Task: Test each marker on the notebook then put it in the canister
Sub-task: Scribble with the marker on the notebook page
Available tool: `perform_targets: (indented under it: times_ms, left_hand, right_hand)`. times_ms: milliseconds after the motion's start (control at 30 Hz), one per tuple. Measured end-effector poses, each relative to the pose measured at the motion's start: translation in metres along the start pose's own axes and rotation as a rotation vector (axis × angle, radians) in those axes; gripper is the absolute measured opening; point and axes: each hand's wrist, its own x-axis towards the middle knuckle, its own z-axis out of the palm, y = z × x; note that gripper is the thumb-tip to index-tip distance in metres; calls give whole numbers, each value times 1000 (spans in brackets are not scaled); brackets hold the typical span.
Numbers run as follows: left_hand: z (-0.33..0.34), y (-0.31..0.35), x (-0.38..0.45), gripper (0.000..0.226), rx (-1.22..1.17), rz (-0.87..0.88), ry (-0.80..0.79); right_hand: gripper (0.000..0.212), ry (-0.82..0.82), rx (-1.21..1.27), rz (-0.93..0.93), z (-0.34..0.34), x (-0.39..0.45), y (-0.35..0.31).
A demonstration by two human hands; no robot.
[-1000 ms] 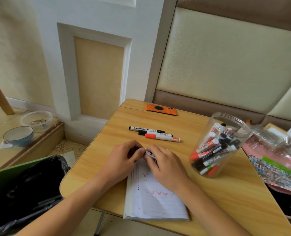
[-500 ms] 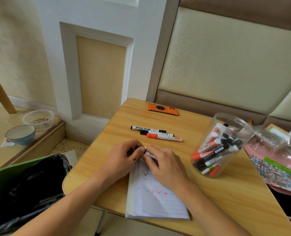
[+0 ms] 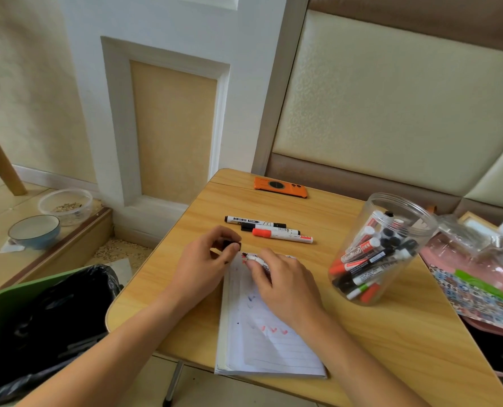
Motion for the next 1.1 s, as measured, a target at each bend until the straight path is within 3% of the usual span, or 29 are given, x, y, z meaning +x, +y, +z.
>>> perform_targets:
  times_ms: [433, 667, 767, 900, 1100]
  left_hand:
    - [15, -23, 35, 12, 456, -62, 20]
    - [14, -19, 26, 27, 408, -70, 45]
    - [12, -14, 13, 33, 403, -17, 22]
    - [10, -11, -4, 55, 463, 89, -84]
    - [7, -11, -11, 67, 532, 184, -224]
  right_hand:
    - [30, 4, -65, -47, 1, -4, -3]
    - [31, 18, -18, -41, 1, -3, -3]
    - [30, 16, 151, 33, -1, -2, 0]
    - [12, 64, 447, 188, -15, 4, 2]
    - [15, 128, 796, 335, -31, 11, 12]
